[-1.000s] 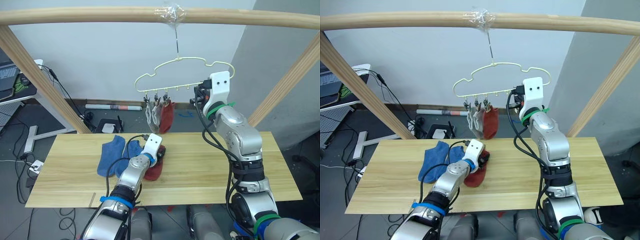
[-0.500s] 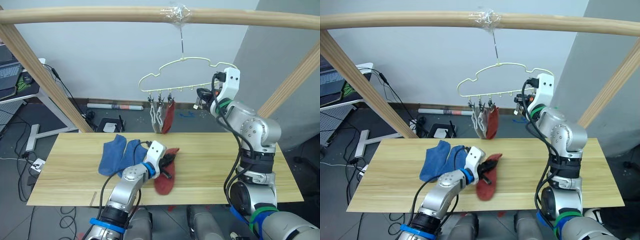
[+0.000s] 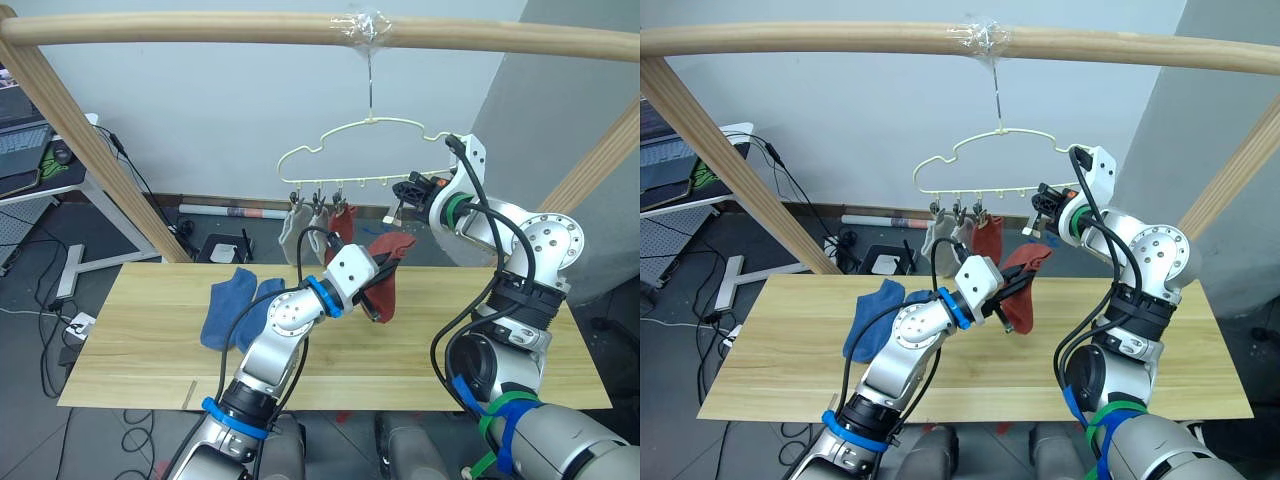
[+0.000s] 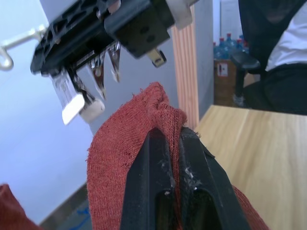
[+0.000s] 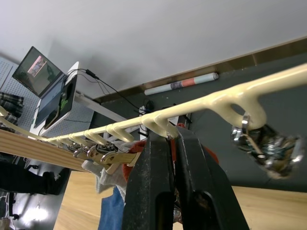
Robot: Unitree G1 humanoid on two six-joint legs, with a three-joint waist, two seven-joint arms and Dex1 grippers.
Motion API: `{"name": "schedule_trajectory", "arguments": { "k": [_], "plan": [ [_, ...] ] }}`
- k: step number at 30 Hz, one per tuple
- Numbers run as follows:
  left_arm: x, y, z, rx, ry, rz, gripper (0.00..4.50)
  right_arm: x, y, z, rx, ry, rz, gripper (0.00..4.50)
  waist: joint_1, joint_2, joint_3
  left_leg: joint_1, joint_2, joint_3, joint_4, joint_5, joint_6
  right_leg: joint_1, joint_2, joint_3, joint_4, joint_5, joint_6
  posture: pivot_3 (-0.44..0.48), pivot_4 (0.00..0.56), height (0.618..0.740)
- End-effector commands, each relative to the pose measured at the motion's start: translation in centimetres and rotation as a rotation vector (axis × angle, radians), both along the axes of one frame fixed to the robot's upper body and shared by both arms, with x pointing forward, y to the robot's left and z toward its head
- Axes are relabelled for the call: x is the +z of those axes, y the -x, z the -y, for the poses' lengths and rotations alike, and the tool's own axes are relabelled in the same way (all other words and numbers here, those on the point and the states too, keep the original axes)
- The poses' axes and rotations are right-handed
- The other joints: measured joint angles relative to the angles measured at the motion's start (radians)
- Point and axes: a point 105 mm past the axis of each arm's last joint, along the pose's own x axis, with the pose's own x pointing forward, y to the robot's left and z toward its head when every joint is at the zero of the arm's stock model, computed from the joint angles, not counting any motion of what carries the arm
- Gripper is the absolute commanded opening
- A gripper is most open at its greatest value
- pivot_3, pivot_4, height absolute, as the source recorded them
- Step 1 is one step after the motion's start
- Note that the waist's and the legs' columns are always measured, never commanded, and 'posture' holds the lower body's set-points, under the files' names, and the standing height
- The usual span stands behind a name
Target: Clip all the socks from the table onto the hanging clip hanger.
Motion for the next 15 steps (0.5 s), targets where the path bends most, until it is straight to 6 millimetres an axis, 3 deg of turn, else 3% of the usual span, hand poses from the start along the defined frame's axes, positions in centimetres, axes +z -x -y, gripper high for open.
{"name": "schedule_trajectory", "arguments": {
  "k": [1,15],
  "plan": [
    [1.74,-0.61,0.02,0.040,0.040,0.094,0.06,-1.84,0.38,1.17,-0.049,0.008,-0.094,0.00,0.000,0.000,0.000,0.000,0.000,0.000,0.000,0.000,0.000,0.000,0.000,0.000,0.000,0.000,0.000,-0.019,0.196,0.740],
    [2.68,-1.42,0.11,0.074,0.085,0.142,0.06,-1.76,1.15,0.81,-0.042,-0.001,-0.114,0.00,-0.001,0.000,0.000,-0.001,0.000,-0.001,0.000,0.000,0.000,0.000,0.000,-0.001,0.000,0.000,0.000,-0.035,0.199,0.740]
  ]
}}
